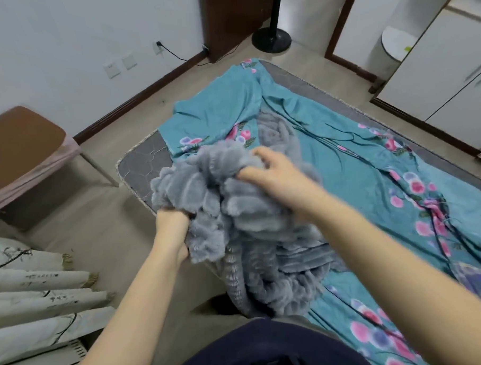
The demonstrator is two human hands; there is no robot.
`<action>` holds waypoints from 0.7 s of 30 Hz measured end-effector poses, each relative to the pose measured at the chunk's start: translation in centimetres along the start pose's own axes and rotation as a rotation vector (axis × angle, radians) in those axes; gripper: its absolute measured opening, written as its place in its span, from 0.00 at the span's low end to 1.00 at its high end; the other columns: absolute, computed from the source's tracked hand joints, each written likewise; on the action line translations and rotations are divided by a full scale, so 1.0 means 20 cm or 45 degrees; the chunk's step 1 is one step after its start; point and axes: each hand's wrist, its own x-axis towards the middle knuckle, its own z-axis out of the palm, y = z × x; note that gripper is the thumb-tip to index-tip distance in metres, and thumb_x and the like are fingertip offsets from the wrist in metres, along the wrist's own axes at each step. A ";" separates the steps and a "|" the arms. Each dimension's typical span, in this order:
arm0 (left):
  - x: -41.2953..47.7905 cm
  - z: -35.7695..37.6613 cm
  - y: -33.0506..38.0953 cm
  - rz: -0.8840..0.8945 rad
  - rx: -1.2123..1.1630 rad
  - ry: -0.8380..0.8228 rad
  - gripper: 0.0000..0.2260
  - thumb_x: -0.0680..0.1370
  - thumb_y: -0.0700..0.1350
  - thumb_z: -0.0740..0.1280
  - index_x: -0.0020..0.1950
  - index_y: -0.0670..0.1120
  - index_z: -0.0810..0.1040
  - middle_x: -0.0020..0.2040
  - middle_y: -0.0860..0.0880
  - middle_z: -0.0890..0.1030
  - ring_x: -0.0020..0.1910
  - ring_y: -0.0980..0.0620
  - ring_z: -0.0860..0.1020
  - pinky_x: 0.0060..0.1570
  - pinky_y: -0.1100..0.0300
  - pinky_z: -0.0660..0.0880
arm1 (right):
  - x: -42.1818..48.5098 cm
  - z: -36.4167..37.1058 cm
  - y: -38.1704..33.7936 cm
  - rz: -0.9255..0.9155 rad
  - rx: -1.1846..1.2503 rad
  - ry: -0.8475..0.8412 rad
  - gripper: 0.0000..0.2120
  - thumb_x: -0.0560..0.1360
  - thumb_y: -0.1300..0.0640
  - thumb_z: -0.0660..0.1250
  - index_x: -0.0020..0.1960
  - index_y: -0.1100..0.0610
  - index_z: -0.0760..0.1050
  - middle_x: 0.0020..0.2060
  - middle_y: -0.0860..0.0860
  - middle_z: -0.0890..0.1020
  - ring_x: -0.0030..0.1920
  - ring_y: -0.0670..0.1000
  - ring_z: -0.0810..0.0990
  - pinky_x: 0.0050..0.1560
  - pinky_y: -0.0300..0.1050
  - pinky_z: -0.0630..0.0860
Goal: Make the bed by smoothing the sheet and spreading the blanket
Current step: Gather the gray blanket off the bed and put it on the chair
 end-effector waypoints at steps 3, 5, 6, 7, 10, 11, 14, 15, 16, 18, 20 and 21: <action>0.01 0.05 0.02 -0.185 -0.105 -0.110 0.18 0.79 0.56 0.62 0.57 0.44 0.80 0.51 0.45 0.85 0.45 0.47 0.84 0.36 0.55 0.81 | -0.08 0.19 0.21 -0.017 -0.519 -0.058 0.27 0.67 0.32 0.64 0.64 0.40 0.69 0.58 0.48 0.73 0.61 0.53 0.70 0.63 0.51 0.70; 0.00 0.05 0.02 -0.262 -0.098 -0.186 0.19 0.77 0.60 0.62 0.50 0.46 0.84 0.49 0.44 0.85 0.44 0.47 0.85 0.35 0.55 0.81 | -0.14 0.25 0.31 0.175 -0.366 -0.228 0.34 0.70 0.36 0.67 0.72 0.45 0.62 0.64 0.50 0.64 0.66 0.56 0.65 0.68 0.52 0.67; 0.00 0.05 0.00 -0.286 -0.043 -0.219 0.19 0.75 0.61 0.66 0.52 0.47 0.84 0.50 0.43 0.85 0.46 0.46 0.85 0.39 0.52 0.81 | -0.18 0.28 0.35 0.238 -0.265 -0.290 0.34 0.71 0.40 0.68 0.72 0.48 0.61 0.64 0.50 0.63 0.67 0.56 0.66 0.68 0.52 0.67; -0.01 0.05 -0.02 -0.311 0.037 -0.249 0.24 0.71 0.62 0.70 0.59 0.46 0.81 0.52 0.42 0.84 0.49 0.44 0.84 0.46 0.49 0.81 | -0.21 0.31 0.38 0.231 -0.234 -0.330 0.32 0.72 0.42 0.69 0.71 0.50 0.62 0.65 0.50 0.63 0.66 0.56 0.66 0.68 0.52 0.67; -0.02 0.06 -0.09 -0.344 0.322 -0.211 0.55 0.54 0.61 0.82 0.75 0.46 0.61 0.59 0.45 0.81 0.53 0.45 0.83 0.54 0.44 0.79 | -0.30 0.40 0.41 0.074 -0.268 -0.385 0.32 0.71 0.48 0.67 0.72 0.50 0.61 0.66 0.49 0.62 0.68 0.54 0.64 0.69 0.52 0.67; -0.02 0.07 -0.10 -0.303 0.445 -0.153 0.58 0.51 0.61 0.83 0.74 0.46 0.60 0.59 0.46 0.81 0.52 0.47 0.83 0.53 0.46 0.80 | -0.32 0.41 0.41 0.034 -0.259 -0.420 0.33 0.70 0.50 0.66 0.73 0.50 0.59 0.68 0.49 0.62 0.68 0.53 0.64 0.69 0.51 0.67; 0.01 0.06 -0.14 -0.149 0.781 0.022 0.44 0.52 0.57 0.79 0.64 0.47 0.68 0.51 0.49 0.80 0.48 0.49 0.81 0.50 0.52 0.80 | -0.35 0.38 0.44 -0.045 -0.325 -0.521 0.36 0.70 0.53 0.66 0.74 0.45 0.53 0.65 0.50 0.70 0.62 0.46 0.73 0.61 0.48 0.73; 0.02 0.07 -0.14 -0.113 0.826 0.078 0.36 0.53 0.56 0.76 0.59 0.48 0.74 0.49 0.50 0.81 0.47 0.49 0.81 0.48 0.54 0.80 | -0.35 0.36 0.46 -0.047 -0.359 -0.530 0.37 0.70 0.54 0.67 0.72 0.42 0.51 0.61 0.48 0.74 0.54 0.42 0.76 0.54 0.44 0.75; 0.03 0.07 -0.14 -0.091 0.790 0.133 0.27 0.54 0.54 0.74 0.52 0.50 0.79 0.46 0.50 0.83 0.46 0.48 0.82 0.46 0.56 0.80 | -0.36 0.34 0.48 -0.030 -0.353 -0.513 0.38 0.70 0.55 0.68 0.71 0.39 0.49 0.60 0.47 0.75 0.48 0.39 0.77 0.48 0.42 0.75; 0.04 0.08 -0.14 -0.089 0.536 0.176 0.16 0.58 0.49 0.74 0.44 0.50 0.81 0.44 0.48 0.85 0.44 0.48 0.83 0.46 0.55 0.81 | -0.37 0.32 0.55 0.043 -0.279 -0.402 0.42 0.69 0.51 0.73 0.69 0.38 0.46 0.68 0.51 0.67 0.57 0.46 0.76 0.56 0.47 0.76; 0.03 0.10 -0.13 -0.122 0.309 0.168 0.16 0.64 0.46 0.75 0.50 0.48 0.81 0.49 0.46 0.85 0.45 0.48 0.83 0.48 0.53 0.81 | -0.38 0.30 0.66 0.094 -0.361 -0.269 0.55 0.62 0.38 0.76 0.73 0.38 0.39 0.73 0.46 0.53 0.73 0.52 0.60 0.71 0.55 0.64; 0.03 0.11 -0.12 -0.149 0.220 0.154 0.17 0.67 0.47 0.75 0.55 0.47 0.80 0.52 0.45 0.84 0.47 0.48 0.83 0.50 0.53 0.80 | -0.38 0.30 0.72 0.132 -0.444 -0.207 0.63 0.56 0.31 0.75 0.74 0.38 0.34 0.75 0.44 0.47 0.76 0.53 0.51 0.73 0.60 0.57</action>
